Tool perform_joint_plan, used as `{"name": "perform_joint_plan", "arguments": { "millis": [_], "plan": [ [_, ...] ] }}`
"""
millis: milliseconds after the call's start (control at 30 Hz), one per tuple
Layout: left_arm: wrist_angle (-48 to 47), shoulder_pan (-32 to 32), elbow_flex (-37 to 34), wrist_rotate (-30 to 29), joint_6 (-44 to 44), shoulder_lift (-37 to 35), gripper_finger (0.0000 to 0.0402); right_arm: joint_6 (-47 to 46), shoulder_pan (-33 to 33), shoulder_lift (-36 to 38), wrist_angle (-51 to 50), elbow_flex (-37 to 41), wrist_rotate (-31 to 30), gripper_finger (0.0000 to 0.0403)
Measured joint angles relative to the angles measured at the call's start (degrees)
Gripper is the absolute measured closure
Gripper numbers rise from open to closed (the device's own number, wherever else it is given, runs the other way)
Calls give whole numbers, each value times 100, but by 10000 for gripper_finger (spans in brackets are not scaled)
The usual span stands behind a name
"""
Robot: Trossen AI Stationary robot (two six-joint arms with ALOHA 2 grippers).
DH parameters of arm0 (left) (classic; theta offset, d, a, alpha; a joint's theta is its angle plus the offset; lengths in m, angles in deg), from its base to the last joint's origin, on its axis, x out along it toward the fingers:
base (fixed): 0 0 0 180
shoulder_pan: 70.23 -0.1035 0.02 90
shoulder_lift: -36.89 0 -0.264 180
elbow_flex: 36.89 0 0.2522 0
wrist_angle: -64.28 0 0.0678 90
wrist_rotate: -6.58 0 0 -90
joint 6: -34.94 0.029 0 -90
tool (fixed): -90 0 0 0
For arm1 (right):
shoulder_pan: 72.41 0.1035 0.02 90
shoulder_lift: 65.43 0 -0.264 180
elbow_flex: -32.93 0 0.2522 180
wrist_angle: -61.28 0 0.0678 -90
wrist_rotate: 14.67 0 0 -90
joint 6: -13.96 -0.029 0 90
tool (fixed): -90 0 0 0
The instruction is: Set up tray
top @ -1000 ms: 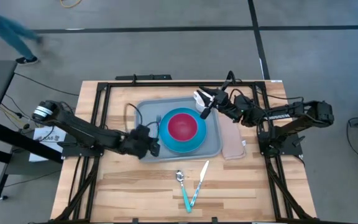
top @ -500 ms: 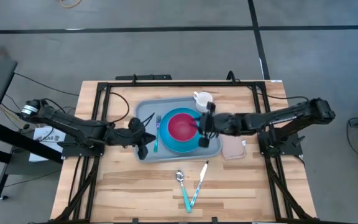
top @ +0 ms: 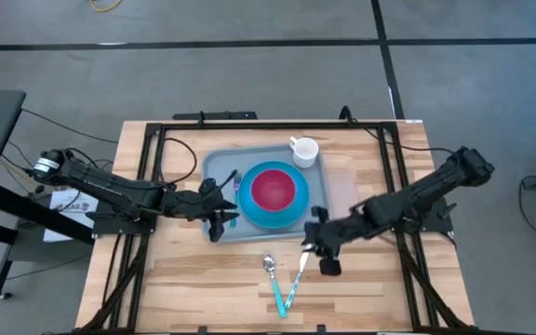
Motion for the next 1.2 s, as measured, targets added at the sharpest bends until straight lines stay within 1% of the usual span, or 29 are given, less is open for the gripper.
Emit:
{"name": "perform_joint_plan", "arguments": {
  "millis": [167, 333, 400, 467, 533, 633, 700, 800, 867, 1000, 1100, 1133, 1200],
  "plan": [
    [-39, 24, 0, 407, -571, 7, 284, 159, 359, -862, 649, -5, 7, 324],
    [-101, 150, 0, 1040, -435, 7, 289, 86, 419, -1536, 1099, -144, -108, 324],
    [-88, 250, 0, 1057, -588, 7, 290, -253, 336, -1753, 1287, -278, -170, 324],
    [-81, 391, -3, 1040, -734, 7, 290, -616, 237, -1948, 1261, -438, -168, 324],
    [11, 586, -88, 1019, -964, 9, 290, -911, 140, -2096, 1085, -567, -166, 324],
    [256, 925, -342, 853, -1456, 237, 290, -1063, 44, -2217, 799, -691, -147, 324],
    [499, 1143, -448, 700, -1779, 510, 290, -1070, 1, -2210, 560, -691, -65, 324],
    [1040, 1315, -503, 660, -2158, 1094, 290, -1077, -27, -2194, 466, -691, 84, 324],
    [1598, 1364, -483, 650, -2308, 1621, 290, -1099, -39, -2187, 498, -691, 123, 324],
    [2956, 1336, -474, 748, -2947, 2571, 290, -1217, -39, -2185, 409, -691, 158, 324],
    [3724, 1257, -477, 875, -3380, 3113, 290, -1217, -33, -2183, 294, -691, 159, 324],
    [3889, 1202, -454, 875, -3505, 3253, 290, -1217, -35, -2183, 255, -691, 158, 324],
    [3912, 1102, -461, 822, -3691, 3399, 290, -1217, -33, -2183, 214, -689, 160, 324]
  ]
}}
